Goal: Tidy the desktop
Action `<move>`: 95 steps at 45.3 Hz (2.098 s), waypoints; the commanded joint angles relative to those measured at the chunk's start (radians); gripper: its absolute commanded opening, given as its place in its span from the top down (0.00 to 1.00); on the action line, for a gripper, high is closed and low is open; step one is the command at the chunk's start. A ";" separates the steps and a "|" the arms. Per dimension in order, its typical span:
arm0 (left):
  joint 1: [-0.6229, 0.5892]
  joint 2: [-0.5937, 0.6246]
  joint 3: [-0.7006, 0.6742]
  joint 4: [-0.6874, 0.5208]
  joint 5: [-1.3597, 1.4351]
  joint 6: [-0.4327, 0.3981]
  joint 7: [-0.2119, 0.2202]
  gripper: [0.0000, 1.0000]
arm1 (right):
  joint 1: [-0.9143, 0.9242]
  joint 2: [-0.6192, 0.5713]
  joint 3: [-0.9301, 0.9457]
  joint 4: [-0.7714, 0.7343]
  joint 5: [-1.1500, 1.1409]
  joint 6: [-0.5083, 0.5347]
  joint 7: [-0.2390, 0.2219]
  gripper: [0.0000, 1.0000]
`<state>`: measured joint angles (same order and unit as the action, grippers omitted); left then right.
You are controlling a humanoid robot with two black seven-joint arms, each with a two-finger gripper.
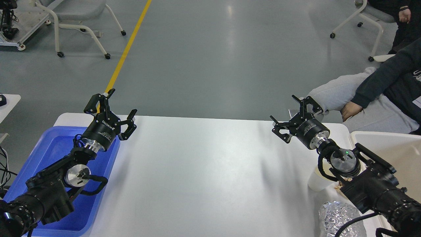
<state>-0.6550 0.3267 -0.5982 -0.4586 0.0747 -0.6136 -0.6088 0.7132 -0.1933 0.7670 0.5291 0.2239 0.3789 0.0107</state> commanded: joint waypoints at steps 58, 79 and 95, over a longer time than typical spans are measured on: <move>0.000 0.000 0.002 0.000 -0.001 0.000 0.000 0.00 | 0.034 -0.293 -0.011 0.410 -0.080 -0.160 -0.002 0.00; 0.000 0.000 0.002 0.000 0.000 0.000 0.001 0.00 | 0.045 -0.701 -0.212 0.603 -0.178 -0.149 -0.002 0.00; 0.000 0.000 0.002 0.000 0.000 0.000 0.001 0.00 | 0.065 -0.926 -0.351 0.721 -0.546 -0.109 0.000 0.00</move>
<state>-0.6550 0.3270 -0.5967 -0.4587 0.0750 -0.6137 -0.6080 0.7708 -0.9670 0.4993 1.1608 -0.0964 0.2419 0.0098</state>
